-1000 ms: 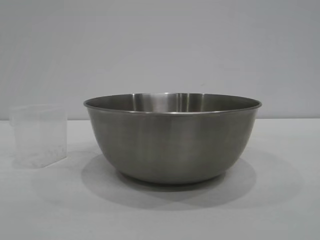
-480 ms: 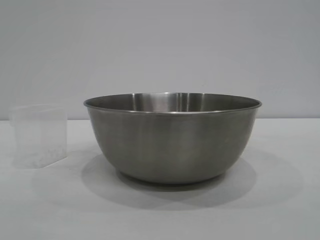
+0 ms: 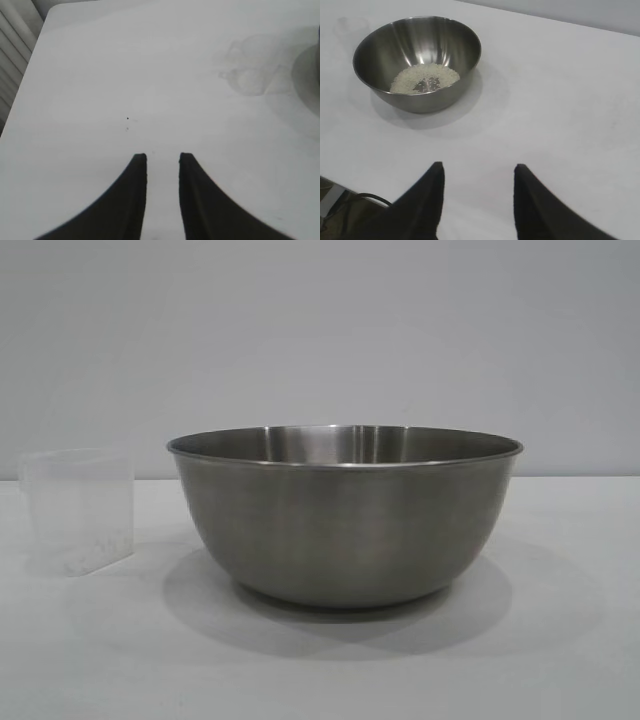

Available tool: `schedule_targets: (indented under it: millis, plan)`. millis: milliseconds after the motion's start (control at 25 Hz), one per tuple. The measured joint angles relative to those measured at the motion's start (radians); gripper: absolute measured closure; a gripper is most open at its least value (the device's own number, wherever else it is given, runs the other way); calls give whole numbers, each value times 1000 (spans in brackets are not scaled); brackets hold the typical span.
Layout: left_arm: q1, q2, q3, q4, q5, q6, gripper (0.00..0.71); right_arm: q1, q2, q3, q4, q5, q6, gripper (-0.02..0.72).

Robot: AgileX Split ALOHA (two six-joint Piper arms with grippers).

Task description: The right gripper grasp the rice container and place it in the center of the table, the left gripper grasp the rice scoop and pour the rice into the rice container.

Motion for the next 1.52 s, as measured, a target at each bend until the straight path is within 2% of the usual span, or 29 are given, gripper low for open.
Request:
schedule_targets:
  millis: [160,280,480,560,1520]
  plan:
    - [92,0,0,0,0,0,603,-256,0,0,2,0,0,389]
    - [114,0,0,0,0,0,603,-322,0,0,2,0,0,389]
    - [113,0,0,0,0,0,603,-333,0,0,4,0,0,389]
    - [113,0,0,0,0,0,546,-333,0,0,4,0,0,389]
    - [115,0,0,0,0,0,549,-333,0,0,4,0,0,389]
